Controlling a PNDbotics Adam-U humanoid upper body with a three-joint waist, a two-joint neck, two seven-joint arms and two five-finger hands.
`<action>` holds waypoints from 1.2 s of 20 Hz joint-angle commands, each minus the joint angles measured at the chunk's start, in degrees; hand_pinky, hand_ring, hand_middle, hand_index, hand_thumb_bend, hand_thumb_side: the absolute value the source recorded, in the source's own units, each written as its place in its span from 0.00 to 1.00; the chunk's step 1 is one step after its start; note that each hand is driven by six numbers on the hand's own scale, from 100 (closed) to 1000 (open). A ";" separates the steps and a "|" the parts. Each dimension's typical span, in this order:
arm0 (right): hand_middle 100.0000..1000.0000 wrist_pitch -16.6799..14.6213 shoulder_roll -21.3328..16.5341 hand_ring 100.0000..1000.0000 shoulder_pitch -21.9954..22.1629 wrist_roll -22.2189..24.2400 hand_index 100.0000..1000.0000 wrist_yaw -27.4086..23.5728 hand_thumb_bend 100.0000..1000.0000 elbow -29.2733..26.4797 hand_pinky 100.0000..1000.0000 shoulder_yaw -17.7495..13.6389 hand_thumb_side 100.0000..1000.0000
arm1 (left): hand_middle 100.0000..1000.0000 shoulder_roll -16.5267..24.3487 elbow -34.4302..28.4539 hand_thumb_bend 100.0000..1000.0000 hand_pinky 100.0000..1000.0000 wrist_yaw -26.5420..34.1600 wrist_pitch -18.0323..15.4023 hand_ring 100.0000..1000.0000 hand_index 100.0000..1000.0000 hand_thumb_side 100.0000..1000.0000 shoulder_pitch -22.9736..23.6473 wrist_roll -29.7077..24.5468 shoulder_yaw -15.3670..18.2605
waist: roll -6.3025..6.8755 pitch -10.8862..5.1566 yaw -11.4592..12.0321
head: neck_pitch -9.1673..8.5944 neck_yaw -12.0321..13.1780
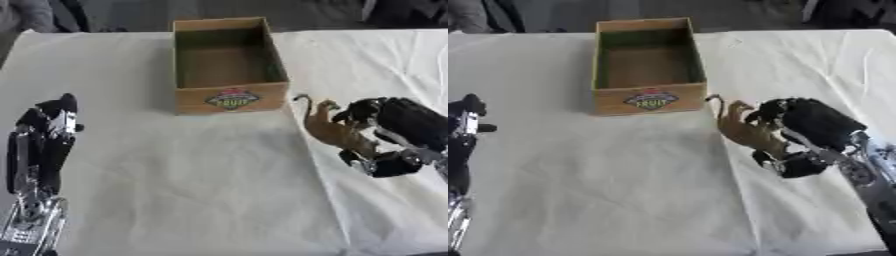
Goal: Pick up objects on the table and place them in the box.
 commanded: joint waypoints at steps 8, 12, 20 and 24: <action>0.39 -0.48 -8.70 0.27 -10.57 -2.16 0.65 -4.27 0.32 -0.11 0.11 -0.44 0.06 | 0.44 1.15 -0.60 0.27 0.49 -0.21 0.04 0.74 0.56 0.44 -0.23 -0.68 -0.51 | -0.23 -1.80 1.53 | -0.65 -0.59; 0.38 -1.14 -9.32 0.27 -16.66 -2.36 0.65 -5.45 0.34 5.31 0.11 0.48 0.06 | 0.44 1.07 -0.62 0.27 0.49 -0.12 0.14 0.74 0.56 0.44 -0.49 -1.37 -1.20 | -0.22 -2.23 3.08 | -0.81 -1.48; 0.36 -3.49 -4.90 0.26 -28.76 -4.53 0.64 -5.04 0.25 24.67 0.08 0.74 0.01 | 0.44 0.56 -0.86 0.27 0.49 0.09 0.41 0.74 0.56 0.43 -2.13 -3.03 -2.79 | -0.39 -2.33 7.67 | -2.10 -4.32; 0.35 -3.09 -2.11 0.25 -33.01 -5.44 0.63 -3.92 0.13 34.43 0.06 -0.77 0.00 | 0.44 -0.10 -1.12 0.27 0.49 0.30 0.54 0.74 0.56 0.43 -3.59 -4.24 -4.04 | -0.49 -1.92 11.26 | -3.47 -7.30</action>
